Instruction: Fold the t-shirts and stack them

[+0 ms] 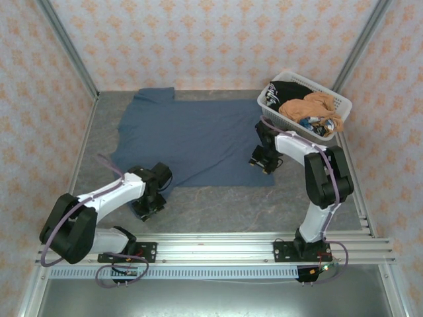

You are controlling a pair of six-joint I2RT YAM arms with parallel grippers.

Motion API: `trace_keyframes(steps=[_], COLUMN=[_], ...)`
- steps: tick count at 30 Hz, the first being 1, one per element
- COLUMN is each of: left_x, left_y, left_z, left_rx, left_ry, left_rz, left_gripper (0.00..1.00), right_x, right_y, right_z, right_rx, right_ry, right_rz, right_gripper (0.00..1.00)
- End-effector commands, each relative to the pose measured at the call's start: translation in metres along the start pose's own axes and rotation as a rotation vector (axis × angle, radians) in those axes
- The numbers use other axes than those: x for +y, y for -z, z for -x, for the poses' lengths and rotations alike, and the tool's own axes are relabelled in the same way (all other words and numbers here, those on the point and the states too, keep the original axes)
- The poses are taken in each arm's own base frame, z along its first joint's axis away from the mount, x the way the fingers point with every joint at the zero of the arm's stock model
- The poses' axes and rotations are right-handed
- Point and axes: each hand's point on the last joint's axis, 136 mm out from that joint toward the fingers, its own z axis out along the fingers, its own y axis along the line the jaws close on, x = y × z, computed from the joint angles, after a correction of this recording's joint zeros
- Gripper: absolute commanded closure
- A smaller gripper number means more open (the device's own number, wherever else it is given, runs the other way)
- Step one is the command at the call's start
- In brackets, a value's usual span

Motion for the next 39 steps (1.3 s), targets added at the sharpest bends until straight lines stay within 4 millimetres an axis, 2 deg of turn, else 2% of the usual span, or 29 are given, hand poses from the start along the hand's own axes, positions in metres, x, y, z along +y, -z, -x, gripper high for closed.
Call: trace_keyframes(steps=[1,4,7,9,12,14,17,18,20,21,23,24,25,26,27,28,31,35,39], left_x=[0.017,0.013,0.008,0.000,-0.017,-0.016,-0.006,-0.006,-0.016,-0.021,-0.022,-0.014,-0.005,0.004,0.010,0.013,-0.001,-0.018,-0.035], left_y=[0.003,-0.010,-0.018,-0.014,-0.007,-0.004,-0.001,0.001,0.010,0.018,0.032,0.037,0.041,0.047,0.051,0.054,0.051,0.039,0.022], left_z=[0.013,0.013,0.009,0.004,-0.016,-0.032,-0.048,-0.052,-0.064,-0.069,-0.072,-0.066,-0.060,-0.052,-0.046,-0.044,-0.054,-0.062,-0.066], left_rx=[-0.096,-0.094,-0.068,-0.064,-0.008,0.048,0.089,0.098,0.124,0.116,0.091,0.067,0.043,0.003,-0.033,-0.052,-0.024,0.053,0.118], left_ry=[-0.011,-0.020,-0.062,-0.118,-0.257,-0.357,-0.470,-0.501,-0.574,-0.613,-0.655,-0.637,-0.609,-0.562,-0.502,-0.439,-0.194,0.104,0.309], left_rz=[0.073,0.074,0.091,0.068,0.016,0.040,0.089,0.080,0.013,-0.020,-0.045,-0.014,0.026,0.063,0.074,0.056,-0.159,-0.333,-0.407], left_gripper=[0.57,0.61,0.81,0.89,0.92,0.93,0.90,0.85,0.67,0.62,0.61,0.62,0.69,0.82,0.90,0.92,0.97,0.98,0.84], right_x=[-0.010,-0.021,-0.034,-0.042,-0.056,-0.065,-0.076,-0.077,-0.079,-0.079,-0.080,-0.081,-0.080,-0.081,-0.080,-0.080,-0.080,-0.076,-0.077], right_y=[0.000,-0.005,-0.011,-0.015,-0.017,-0.015,-0.010,-0.008,-0.006,-0.005,-0.005,-0.004,-0.002,0.000,0.002,0.005,0.011,0.017,0.017], right_z=[0.007,0.007,0.009,0.012,0.021,0.031,0.043,0.046,0.053,0.055,0.058,0.060,0.061,0.062,0.064,0.064,0.065,0.060,0.053], right_rx=[-0.026,-0.015,0.002,0.019,0.038,0.039,0.026,0.020,0.011,0.010,0.004,0.001,-0.006,-0.014,-0.025,-0.034,-0.051,-0.059,-0.046], right_ry=[0.001,-0.016,-0.032,-0.044,-0.069,-0.081,-0.088,-0.086,-0.073,-0.065,-0.052,-0.047,-0.044,-0.042,-0.039,-0.037,-0.025,-0.004,0.007], right_rz=[-0.059,-0.089,-0.129,-0.152,-0.192,-0.219,-0.241,-0.244,-0.253,-0.258,-0.273,-0.280,-0.283,-0.286,-0.282,-0.277,-0.270,-0.242,-0.239], right_gripper=[0.54,0.55,0.58,0.60,0.61,0.62,0.62,0.62,0.62,0.62,0.62,0.62,0.62,0.62,0.62,0.62,0.62,0.63,0.63])
